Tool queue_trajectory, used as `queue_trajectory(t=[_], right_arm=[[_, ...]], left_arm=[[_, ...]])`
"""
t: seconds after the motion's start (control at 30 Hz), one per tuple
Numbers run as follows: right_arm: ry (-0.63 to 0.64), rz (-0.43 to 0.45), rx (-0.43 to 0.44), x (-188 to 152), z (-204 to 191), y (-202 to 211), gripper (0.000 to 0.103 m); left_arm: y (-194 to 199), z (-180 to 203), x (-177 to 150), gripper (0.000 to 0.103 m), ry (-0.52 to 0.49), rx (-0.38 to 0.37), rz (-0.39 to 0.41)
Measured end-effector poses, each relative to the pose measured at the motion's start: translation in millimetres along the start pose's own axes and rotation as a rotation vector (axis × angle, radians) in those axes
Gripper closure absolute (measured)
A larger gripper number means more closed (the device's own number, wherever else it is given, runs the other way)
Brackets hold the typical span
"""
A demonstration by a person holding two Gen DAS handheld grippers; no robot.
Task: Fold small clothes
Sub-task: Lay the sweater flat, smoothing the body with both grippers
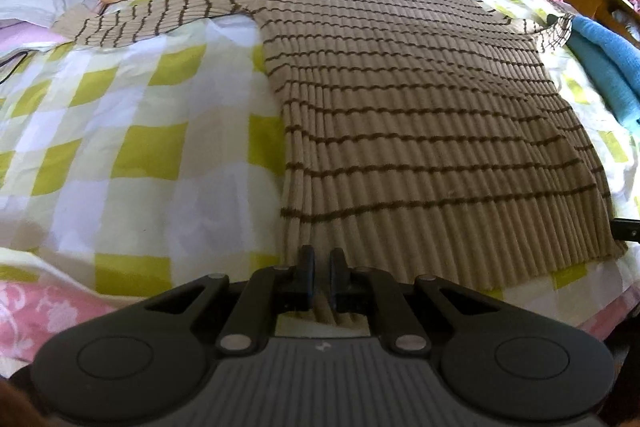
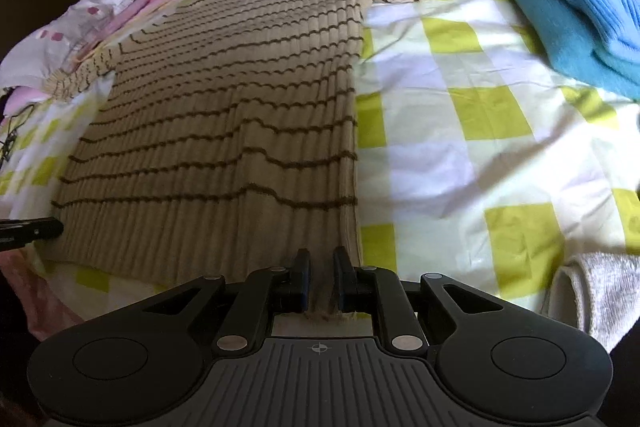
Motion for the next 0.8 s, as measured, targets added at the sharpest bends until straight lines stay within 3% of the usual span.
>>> queue_trajectory(t=[0.27, 0.4, 0.57, 0.8], right_arm=[[-0.009, 0.044, 0.008, 4, 2, 15, 0.088], [-0.014, 0.079, 0.009, 9, 0, 19, 0.088], [-0.024, 0.072, 0.02, 9, -5, 14, 0.088], [-0.021, 0.031, 0.008, 0, -2, 5, 0.088]], left_arm=[[24, 15, 19, 0.089, -0.03, -0.031, 0.096], [18, 30, 30, 0.085, -0.047, -0.074, 0.122], [-9, 46, 27, 0.084, -0.057, -0.122, 0.086], [-28, 46, 9, 0.083, -0.045, -0.106, 0.016]])
Point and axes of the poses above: each gripper's, at about its wrist camera, not at the fingertips, and y roughly against the way its jaws point, z to its right, x to its top, the point moved 6 cm from there along -y, roughly the way its jaws point, and after that the axes turned 14 degrees about -x, right-handed, at the moved point
